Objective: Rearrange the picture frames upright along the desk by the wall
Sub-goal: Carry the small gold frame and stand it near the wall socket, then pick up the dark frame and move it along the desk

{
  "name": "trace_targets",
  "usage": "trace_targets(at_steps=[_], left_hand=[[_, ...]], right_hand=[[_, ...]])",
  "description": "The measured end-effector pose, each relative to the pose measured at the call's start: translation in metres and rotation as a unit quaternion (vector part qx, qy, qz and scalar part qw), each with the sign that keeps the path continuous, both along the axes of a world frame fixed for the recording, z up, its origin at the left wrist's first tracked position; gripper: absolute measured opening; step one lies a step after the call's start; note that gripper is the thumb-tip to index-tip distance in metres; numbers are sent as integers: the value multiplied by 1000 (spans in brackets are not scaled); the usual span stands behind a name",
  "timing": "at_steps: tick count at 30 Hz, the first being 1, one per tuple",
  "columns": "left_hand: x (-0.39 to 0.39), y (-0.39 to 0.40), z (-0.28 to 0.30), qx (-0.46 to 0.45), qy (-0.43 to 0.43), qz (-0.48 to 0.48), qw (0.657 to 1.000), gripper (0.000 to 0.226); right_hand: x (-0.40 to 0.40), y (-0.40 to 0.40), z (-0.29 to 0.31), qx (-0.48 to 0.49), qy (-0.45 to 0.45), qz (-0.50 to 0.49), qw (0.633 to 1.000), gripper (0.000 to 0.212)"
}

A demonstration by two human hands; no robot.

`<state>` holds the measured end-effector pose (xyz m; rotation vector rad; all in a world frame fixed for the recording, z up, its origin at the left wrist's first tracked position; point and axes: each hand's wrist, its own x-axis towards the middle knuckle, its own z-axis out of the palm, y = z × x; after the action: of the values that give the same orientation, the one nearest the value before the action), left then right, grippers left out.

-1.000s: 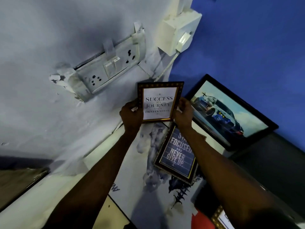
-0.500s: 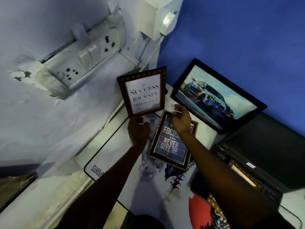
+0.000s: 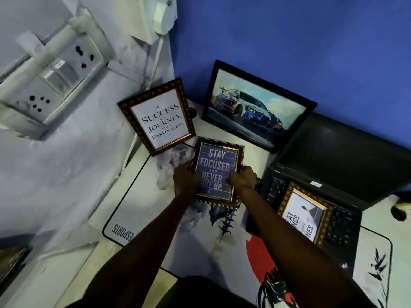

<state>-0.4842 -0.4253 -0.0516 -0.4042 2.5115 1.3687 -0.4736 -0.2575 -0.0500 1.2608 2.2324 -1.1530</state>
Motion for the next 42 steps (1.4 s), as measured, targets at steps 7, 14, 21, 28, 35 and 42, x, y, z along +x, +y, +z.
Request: trace_targets(at_steps=[7,14,21,28,35,42], left_hand=[[8,-7,3,59,-87,160,982,37],[13,-24,27,155,-63,150,974,27],[22,13,71,211,-44,97,972,11],[74,127,96,244,-56,-46,967,10],[173,276,100,268,-111,-178,940,7],[302,410,113,233,-196,-317,898,13]], right_hand=[[19,6,-10,-53,71,-61,994,45],[27,-7,31,-98,148,-62,982,33],[63,27,52,-83,219,-116,965,34],[160,124,74,-91,295,-251,917,34],[319,239,86,15,316,-355,880,50],[489,307,129,-254,386,-493,738,92]])
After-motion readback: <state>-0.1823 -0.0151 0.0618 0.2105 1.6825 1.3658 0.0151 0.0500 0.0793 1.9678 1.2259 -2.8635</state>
